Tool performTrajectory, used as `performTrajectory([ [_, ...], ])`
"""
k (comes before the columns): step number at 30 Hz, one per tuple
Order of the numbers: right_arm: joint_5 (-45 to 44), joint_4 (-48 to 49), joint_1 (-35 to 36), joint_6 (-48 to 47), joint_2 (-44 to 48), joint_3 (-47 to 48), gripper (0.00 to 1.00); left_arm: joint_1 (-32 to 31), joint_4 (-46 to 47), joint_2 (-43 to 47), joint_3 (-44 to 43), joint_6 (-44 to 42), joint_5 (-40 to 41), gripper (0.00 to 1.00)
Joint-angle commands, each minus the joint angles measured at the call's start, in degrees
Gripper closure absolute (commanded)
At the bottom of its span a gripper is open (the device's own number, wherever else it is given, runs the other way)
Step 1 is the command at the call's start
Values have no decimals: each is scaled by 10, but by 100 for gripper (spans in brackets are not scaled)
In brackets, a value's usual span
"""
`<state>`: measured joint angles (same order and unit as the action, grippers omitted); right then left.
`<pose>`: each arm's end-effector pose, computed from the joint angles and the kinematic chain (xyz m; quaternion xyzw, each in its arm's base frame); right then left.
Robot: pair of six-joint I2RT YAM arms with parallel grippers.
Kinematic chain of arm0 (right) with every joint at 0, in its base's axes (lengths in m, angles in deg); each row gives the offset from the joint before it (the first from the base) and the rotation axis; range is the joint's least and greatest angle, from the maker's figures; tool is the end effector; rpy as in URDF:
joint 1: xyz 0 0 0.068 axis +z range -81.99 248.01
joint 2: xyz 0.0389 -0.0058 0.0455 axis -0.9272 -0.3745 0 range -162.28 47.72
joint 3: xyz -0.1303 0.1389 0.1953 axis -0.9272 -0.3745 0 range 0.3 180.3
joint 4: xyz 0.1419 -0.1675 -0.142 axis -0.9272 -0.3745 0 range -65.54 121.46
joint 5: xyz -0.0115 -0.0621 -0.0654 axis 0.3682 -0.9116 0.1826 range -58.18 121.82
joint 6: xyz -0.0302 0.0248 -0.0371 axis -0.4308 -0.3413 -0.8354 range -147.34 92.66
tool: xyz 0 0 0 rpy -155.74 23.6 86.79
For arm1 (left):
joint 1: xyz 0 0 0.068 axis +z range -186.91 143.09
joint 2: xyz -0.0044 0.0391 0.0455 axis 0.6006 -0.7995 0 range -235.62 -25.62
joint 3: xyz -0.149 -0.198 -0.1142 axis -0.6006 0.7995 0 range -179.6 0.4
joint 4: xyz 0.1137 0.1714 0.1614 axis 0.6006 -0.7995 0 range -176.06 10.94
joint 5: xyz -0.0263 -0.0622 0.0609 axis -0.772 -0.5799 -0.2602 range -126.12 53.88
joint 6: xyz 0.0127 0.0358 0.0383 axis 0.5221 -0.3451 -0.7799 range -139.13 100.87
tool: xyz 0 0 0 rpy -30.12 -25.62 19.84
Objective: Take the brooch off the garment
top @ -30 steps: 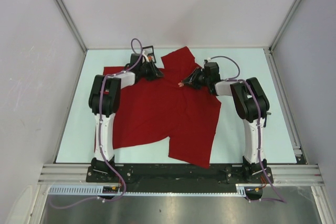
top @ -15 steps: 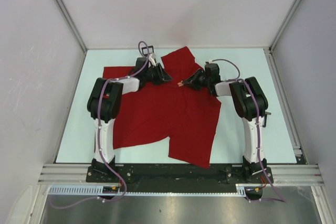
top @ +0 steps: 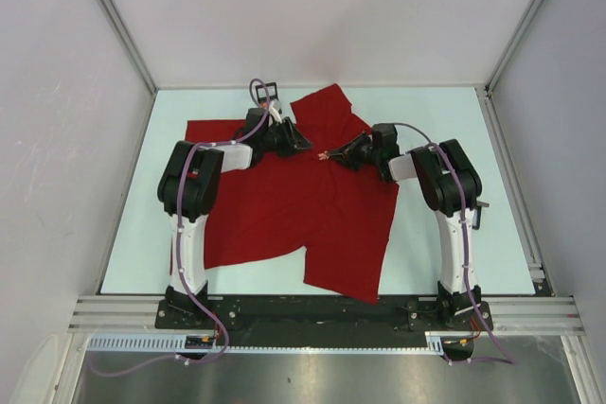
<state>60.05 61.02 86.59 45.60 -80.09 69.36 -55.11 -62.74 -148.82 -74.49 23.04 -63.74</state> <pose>0.4231 0.1600 0.0923 0.2723 0.8004 0.4984 0.1918 0.4335 -0.1600 0.1355 -0.0632 0.8548 -0.4172 0.3021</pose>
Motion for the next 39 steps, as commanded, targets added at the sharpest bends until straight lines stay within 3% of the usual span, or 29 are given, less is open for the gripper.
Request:
performTrajectory([
  [1, 30, 67, 9, 42, -3, -6, 100, 4, 21, 20, -3, 2, 2, 55],
  [12, 50, 88, 9, 67, 20, -7, 97, 12, 6, 51, 0, -3, 15, 54],
  [19, 64, 55, 13, 31, 67, -7, 97, 14, -46, 175, 41, -15, 56, 51],
  [23, 75, 17, 15, -68, 111, -7, 98, 13, -92, 269, 92, 4, 49, 51],
  [26, 99, -26, 24, -198, 157, -8, 99, 11, -109, 338, 147, 28, 5, 50],
  [28, 99, -96, 42, -340, 204, -8, 100, 11, -129, 374, 180, 41, -6, 50],
  [30, 62, -186, 59, -482, 240, -9, 100, 11, -136, 431, 227, 48, -42, 49],
  [33, 10, -257, 99, -622, 298, -17, 100, 10, -159, 513, 265, 49, -67, 48],
  [39, -99, -244, 208, -810, 418, -104, 100, 14, -199, 623, 331, 74, -114, 45],
])
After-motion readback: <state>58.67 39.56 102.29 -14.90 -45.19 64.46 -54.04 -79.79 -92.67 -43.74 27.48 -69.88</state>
